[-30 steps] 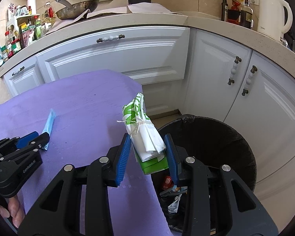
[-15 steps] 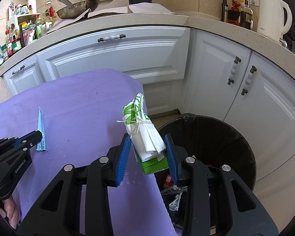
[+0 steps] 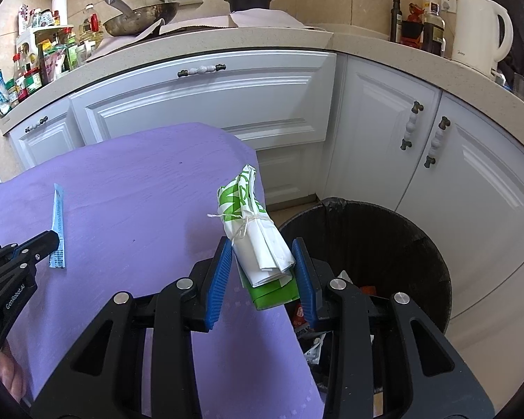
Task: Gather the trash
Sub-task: 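Carry the tube and packet over the bin and open both grippers to drop them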
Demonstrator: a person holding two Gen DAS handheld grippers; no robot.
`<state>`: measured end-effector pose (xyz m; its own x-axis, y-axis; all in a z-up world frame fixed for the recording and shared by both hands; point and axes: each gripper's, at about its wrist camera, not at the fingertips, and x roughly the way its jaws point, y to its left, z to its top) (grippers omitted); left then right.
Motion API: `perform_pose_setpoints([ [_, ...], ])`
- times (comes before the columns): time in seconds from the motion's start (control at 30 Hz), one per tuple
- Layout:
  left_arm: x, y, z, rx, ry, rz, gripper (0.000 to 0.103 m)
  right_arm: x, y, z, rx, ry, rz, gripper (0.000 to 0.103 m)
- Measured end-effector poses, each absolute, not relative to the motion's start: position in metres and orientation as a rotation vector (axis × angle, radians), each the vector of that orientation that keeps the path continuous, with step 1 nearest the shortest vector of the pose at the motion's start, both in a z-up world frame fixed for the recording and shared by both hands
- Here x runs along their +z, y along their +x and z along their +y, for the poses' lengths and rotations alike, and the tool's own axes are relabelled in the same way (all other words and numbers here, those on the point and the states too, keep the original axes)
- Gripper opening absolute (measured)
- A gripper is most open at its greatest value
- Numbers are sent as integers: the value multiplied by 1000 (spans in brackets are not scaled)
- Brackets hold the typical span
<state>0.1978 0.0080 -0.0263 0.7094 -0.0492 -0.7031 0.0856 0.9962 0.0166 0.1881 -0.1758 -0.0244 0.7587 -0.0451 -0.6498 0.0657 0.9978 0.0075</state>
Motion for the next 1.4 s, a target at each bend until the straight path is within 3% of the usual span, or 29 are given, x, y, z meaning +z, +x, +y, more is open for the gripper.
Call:
perform_pose_setpoints([
  [0.83, 8, 150, -62, -294, 95, 669, 5, -5, 126, -228, -230, 84, 647, 35],
  [1.4, -3, 170, -139, -411, 179, 638, 5, -19, 132, -288, -358, 141, 639, 35],
])
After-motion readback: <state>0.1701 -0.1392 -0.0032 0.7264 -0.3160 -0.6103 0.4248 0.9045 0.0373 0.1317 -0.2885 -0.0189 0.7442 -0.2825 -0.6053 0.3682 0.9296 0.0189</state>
